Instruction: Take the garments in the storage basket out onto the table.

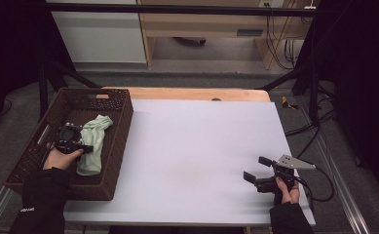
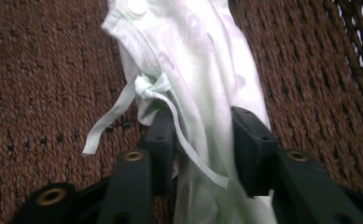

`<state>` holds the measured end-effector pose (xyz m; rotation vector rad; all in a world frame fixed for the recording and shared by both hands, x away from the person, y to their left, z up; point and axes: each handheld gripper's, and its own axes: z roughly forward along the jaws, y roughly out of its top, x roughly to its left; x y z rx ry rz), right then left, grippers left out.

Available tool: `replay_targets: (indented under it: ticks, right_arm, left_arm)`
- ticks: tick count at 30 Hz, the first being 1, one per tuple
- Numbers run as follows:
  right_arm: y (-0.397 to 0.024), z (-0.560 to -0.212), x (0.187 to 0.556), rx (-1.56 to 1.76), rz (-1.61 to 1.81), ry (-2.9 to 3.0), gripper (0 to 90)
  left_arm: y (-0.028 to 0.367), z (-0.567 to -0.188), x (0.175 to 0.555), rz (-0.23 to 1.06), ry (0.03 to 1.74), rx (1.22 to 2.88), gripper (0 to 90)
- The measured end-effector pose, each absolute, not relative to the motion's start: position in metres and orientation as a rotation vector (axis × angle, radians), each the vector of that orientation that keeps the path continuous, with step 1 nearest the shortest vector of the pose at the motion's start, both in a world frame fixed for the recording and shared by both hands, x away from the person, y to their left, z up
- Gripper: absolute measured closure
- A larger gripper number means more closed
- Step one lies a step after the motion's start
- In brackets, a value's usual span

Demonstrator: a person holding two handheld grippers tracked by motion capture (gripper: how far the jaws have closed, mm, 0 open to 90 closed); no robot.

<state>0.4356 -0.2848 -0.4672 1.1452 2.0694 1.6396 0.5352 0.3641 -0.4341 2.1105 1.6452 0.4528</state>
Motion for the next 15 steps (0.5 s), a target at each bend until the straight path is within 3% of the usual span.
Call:
replay_targets:
  ticks: [7, 15]
  right_arm:
    - [-0.285, -0.467, 0.436, 1.145, 1.639, 2.07, 0.7]
    - [-0.285, -0.467, 0.436, 1.145, 1.64, 2.069, 0.7]
  left_arm:
    - [0.363, -0.43, 0.534, 0.414, 1.64, 2.112, 77.3]
    - [0.364, -0.42, 0.532, 0.426, 1.627, 2.044, 85.0]
